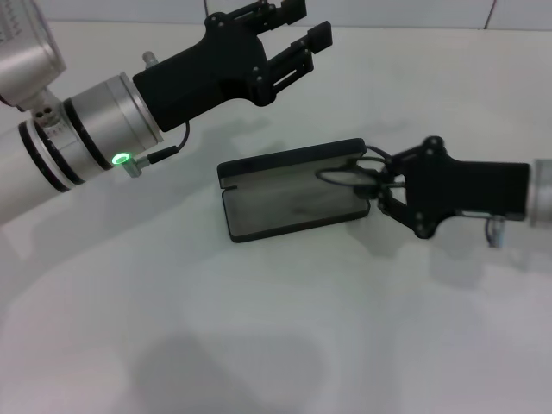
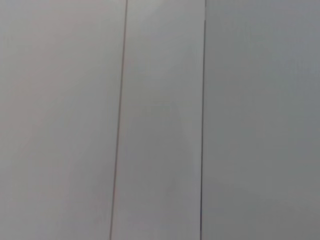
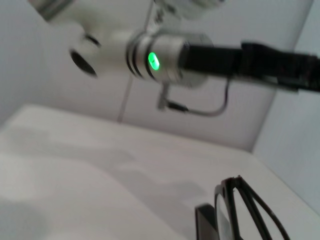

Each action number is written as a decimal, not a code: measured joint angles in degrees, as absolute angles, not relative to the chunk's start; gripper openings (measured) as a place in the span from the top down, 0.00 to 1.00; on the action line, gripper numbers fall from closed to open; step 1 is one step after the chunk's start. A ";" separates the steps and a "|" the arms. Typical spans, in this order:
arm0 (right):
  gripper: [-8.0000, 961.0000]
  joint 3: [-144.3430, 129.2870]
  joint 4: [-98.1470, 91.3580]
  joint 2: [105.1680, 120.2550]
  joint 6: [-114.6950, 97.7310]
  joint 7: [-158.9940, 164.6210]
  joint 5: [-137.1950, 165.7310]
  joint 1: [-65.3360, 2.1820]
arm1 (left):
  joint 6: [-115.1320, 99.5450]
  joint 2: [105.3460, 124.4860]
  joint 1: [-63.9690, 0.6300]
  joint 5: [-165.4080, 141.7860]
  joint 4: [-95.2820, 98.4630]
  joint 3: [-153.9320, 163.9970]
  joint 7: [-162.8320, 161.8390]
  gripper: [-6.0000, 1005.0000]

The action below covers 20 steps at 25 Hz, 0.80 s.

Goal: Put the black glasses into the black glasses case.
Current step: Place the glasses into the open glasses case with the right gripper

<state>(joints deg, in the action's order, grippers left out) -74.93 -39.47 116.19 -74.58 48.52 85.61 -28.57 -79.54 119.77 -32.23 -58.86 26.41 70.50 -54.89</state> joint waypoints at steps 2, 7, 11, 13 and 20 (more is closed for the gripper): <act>0.88 -80.21 -41.96 116.17 -68.87 49.86 83.72 -28.24 | -79.18 119.72 -32.22 -58.81 26.36 70.49 -54.90 0.51; 0.88 -94.42 -48.46 116.19 -55.18 54.25 83.09 -27.56 | -78.42 119.71 -32.52 -58.77 26.37 70.47 -55.04 0.51; 0.88 -103.20 -52.00 116.18 -44.70 55.44 83.29 -26.81 | -77.94 119.71 -32.69 -58.74 26.36 70.44 -55.11 0.51; 0.88 -106.75 -53.43 116.19 -39.81 55.68 83.31 -26.33 | -77.82 119.70 -32.77 -58.73 26.37 70.43 -55.11 0.51; 0.88 -114.77 -55.50 116.18 -30.00 55.72 82.99 -26.58 | -77.73 119.70 -33.08 -58.70 26.36 70.39 -55.11 0.51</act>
